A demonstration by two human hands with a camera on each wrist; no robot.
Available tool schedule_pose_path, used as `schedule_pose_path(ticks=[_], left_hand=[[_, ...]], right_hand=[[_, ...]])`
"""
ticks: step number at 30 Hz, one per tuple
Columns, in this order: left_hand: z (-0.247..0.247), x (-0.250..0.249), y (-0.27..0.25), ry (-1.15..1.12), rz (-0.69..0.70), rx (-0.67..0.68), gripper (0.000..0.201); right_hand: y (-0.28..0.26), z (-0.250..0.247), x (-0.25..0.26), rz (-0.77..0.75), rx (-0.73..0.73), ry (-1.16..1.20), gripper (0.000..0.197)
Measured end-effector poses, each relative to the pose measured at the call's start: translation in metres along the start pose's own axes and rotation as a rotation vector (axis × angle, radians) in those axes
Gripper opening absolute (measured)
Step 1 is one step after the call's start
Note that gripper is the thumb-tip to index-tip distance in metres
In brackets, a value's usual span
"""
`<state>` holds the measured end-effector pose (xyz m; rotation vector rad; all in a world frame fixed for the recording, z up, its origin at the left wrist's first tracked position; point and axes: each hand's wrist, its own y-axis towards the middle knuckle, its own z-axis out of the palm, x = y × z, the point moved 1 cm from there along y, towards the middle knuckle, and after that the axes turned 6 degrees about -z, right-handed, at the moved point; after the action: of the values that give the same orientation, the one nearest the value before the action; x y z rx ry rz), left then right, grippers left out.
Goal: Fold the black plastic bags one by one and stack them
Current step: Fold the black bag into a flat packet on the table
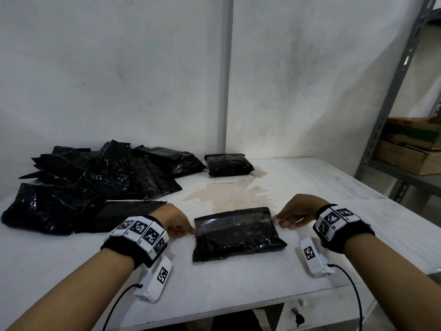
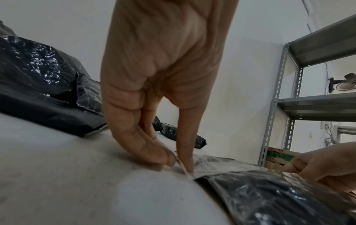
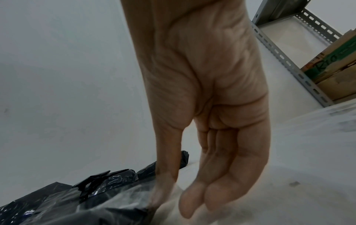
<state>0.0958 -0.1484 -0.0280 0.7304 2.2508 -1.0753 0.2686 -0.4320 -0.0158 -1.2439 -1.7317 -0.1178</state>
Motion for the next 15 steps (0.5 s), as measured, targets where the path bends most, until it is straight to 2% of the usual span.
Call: schedule_pose_path(ticks=[2,5,9,12,15], left_hand=[[0.0,0.0,-0.001,-0.004,-0.004,0.006,0.023],[0.001,0.0,0.0,0.014,-0.002,0.002,0.022],[0.001,-0.001,0.002,0.016,-0.005,0.005,0.022],[0.001,0.0,0.004,0.024,-0.004,0.003,0.023],[0.001,0.0,0.004,0.04,0.006,0.003,0.024]], right_hand=[[0.002,-0.004,0.002,0.029,-0.022,-0.052,0.021],[0.007,-0.011,0.007,0.027,-0.051,-0.269,0.038],[0.007,-0.008,0.02,-0.127,-0.132,-0.387,0.053],[0.008,0.007,0.032,-0.266,-0.054,-0.434,0.065],[0.016,0.022,0.038,-0.257,0.053,-0.493,0.058]])
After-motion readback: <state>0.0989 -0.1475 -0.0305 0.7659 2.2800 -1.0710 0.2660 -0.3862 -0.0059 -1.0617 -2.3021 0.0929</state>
